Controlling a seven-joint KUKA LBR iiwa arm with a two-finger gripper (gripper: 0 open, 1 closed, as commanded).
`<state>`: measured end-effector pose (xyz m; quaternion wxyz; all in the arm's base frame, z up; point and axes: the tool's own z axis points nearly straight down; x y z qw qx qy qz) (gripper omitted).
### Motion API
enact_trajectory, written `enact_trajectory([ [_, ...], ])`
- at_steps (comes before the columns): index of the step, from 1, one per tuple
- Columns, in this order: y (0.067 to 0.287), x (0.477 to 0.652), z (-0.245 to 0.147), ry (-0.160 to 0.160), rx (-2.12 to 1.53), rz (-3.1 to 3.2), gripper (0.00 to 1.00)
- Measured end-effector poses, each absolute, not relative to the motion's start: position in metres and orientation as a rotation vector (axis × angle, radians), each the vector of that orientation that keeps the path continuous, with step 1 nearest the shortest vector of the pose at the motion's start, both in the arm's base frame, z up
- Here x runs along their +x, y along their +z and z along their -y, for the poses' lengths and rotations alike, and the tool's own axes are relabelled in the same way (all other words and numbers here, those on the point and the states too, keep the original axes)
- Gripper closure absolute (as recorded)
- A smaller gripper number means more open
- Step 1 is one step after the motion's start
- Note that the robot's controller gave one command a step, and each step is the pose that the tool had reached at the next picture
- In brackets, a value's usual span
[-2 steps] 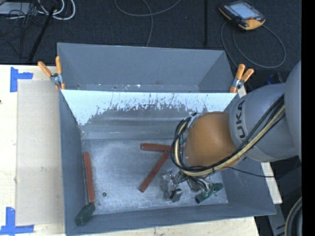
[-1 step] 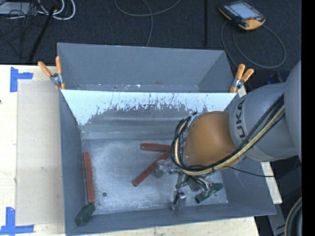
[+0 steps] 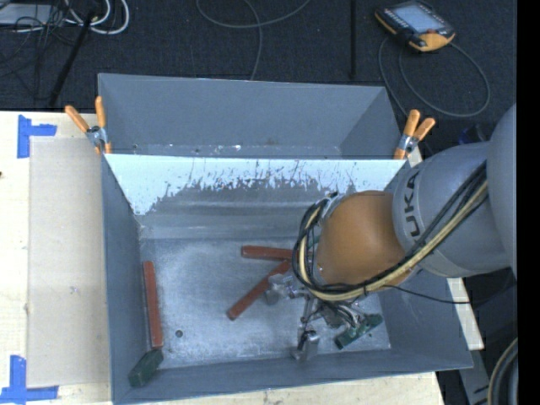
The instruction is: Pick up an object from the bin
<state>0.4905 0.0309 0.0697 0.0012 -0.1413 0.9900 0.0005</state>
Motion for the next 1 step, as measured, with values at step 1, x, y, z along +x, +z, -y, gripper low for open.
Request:
enact_trajectory([
  [1,0.081,0.5339,-0.0697,0.0,-0.329,-3.127,0.0],
])
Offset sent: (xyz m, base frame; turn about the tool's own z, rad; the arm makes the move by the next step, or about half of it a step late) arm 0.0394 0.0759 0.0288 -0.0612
